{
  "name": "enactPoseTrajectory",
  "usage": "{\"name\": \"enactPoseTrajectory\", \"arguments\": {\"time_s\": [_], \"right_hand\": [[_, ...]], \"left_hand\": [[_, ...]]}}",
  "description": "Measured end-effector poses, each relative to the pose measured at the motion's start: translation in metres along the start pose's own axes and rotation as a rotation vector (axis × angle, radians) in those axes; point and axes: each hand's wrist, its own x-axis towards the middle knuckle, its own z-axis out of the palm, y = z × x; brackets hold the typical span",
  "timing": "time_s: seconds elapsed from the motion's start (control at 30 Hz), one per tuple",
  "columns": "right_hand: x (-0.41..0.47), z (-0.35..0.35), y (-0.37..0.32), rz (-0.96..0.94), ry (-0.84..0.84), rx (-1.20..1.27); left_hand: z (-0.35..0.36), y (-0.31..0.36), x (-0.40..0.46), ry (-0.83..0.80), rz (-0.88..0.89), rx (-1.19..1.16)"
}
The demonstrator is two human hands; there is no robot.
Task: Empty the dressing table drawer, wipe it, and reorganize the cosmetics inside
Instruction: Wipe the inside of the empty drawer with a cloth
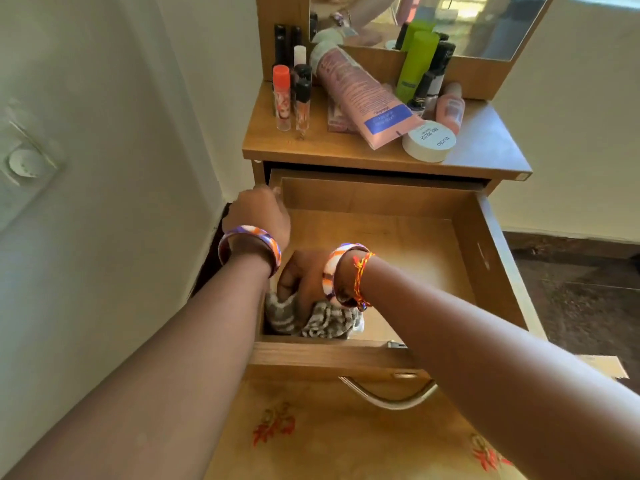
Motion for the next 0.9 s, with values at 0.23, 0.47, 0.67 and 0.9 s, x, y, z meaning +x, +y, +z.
{"name": "enactPoseTrajectory", "arguments": {"time_s": [0.23,0.47,0.67,0.9], "right_hand": [[-0.064,-0.003,-0.012,-0.026,-0.069,-0.136],[-0.124,0.011,0.028,0.506,-0.038,-0.645],[-0.122,0.015,0.059,0.72,0.177,-0.634],[-0.073,-0.011,0.096,0.67,0.362,-0.995]], "left_hand": [[-0.007,0.001,-0.003,-0.05,0.024,0.006],[-0.015,0.009,-0.005,-0.112,-0.054,0.026],[-0.012,0.027,-0.007,-0.152,-0.228,-0.036],[-0.003,0.021,-0.004,-0.145,-0.203,-0.028]]}}
